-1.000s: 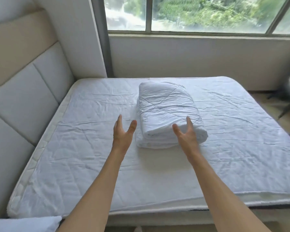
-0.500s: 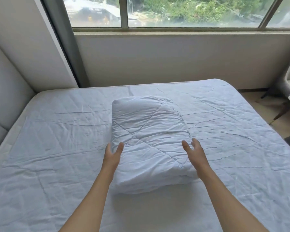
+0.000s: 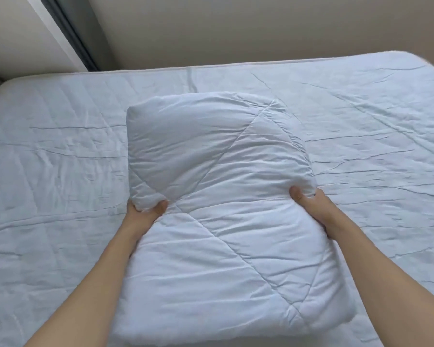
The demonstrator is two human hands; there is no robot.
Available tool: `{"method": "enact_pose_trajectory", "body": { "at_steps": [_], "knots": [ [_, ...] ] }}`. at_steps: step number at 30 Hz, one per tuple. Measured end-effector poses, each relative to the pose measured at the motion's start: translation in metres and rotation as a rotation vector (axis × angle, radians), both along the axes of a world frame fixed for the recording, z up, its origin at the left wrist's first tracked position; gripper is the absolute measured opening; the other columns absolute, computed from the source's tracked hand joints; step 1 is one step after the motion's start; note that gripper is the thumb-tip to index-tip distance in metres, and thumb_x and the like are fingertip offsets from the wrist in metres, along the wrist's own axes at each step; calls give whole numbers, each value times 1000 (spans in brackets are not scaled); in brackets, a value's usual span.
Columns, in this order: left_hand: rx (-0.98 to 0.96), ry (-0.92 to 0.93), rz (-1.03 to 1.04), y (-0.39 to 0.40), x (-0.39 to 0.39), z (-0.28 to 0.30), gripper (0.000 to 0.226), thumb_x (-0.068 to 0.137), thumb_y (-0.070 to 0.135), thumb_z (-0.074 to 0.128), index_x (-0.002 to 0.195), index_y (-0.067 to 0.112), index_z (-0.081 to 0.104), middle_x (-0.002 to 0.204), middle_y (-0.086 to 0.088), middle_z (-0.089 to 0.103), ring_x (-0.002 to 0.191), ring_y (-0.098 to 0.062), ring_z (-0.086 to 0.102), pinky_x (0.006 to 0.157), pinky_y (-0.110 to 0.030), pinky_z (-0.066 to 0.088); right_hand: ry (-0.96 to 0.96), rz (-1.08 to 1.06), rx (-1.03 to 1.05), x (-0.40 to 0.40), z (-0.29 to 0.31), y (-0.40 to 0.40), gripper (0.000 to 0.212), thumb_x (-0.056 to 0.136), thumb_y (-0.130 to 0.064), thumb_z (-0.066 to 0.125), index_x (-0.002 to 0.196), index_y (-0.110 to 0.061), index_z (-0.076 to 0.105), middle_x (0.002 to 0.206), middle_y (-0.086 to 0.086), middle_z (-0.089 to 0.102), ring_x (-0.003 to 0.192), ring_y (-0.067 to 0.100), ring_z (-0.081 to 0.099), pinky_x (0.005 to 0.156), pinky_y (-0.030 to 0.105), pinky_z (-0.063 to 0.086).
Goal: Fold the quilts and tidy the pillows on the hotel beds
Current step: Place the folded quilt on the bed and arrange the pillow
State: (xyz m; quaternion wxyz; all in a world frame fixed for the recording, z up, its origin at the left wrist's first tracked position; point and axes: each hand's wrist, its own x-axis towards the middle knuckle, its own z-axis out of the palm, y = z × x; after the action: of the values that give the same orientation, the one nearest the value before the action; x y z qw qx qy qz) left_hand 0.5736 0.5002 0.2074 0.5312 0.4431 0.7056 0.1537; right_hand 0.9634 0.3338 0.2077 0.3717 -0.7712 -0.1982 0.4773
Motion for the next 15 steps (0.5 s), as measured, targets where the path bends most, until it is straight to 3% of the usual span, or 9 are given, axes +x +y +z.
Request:
{"method": "enact_pose_trajectory", "body": {
  "at_steps": [2, 5, 9, 12, 15],
  "knots": [
    [-18, 36, 4, 8, 5, -21, 106, 73, 49, 84, 156, 19, 25, 155, -6, 42, 138, -28, 45, 112, -39, 38, 22, -1, -41, -1, -6, 12, 90, 61, -77, 80, 129, -21, 64, 113, -5, 73, 101, 14, 70, 82, 31, 55],
    [-14, 89, -50, 21, 6, -43, 100, 78, 48, 81, 156, 19, 26, 155, -4, 42, 139, -27, 44, 108, -34, 37, 31, 16, -70, 5, -25, 19, 68, 77, -62, 71, 127, -16, 63, 99, -12, 67, 89, 5, 64, 70, 24, 49],
    [10, 120, -91, 31, 4, -58, 105, 75, 54, 80, 157, 22, 23, 157, -3, 41, 141, -26, 43, 107, -34, 36, -10, 22, -95, 12, -45, 22, 103, 48, -88, 71, 123, -18, 66, 110, -5, 69, 97, 10, 65, 83, 29, 47],
    [32, 171, -61, 29, 6, -58, 101, 75, 54, 81, 155, 19, 31, 153, -6, 46, 136, -27, 48, 102, -33, 39, -15, 1, -109, 12, -50, 20, 104, 46, -91, 69, 118, -16, 68, 112, 0, 68, 95, 13, 64, 84, 30, 45],
    [22, 183, -6, 23, 8, -48, 89, 74, 53, 83, 145, 11, 48, 144, -10, 56, 125, -28, 57, 95, -33, 44, -3, -56, -104, 10, -47, 17, 77, 75, -65, 75, 123, -6, 67, 109, 3, 67, 83, 4, 59, 69, 28, 46]
  ]
}}
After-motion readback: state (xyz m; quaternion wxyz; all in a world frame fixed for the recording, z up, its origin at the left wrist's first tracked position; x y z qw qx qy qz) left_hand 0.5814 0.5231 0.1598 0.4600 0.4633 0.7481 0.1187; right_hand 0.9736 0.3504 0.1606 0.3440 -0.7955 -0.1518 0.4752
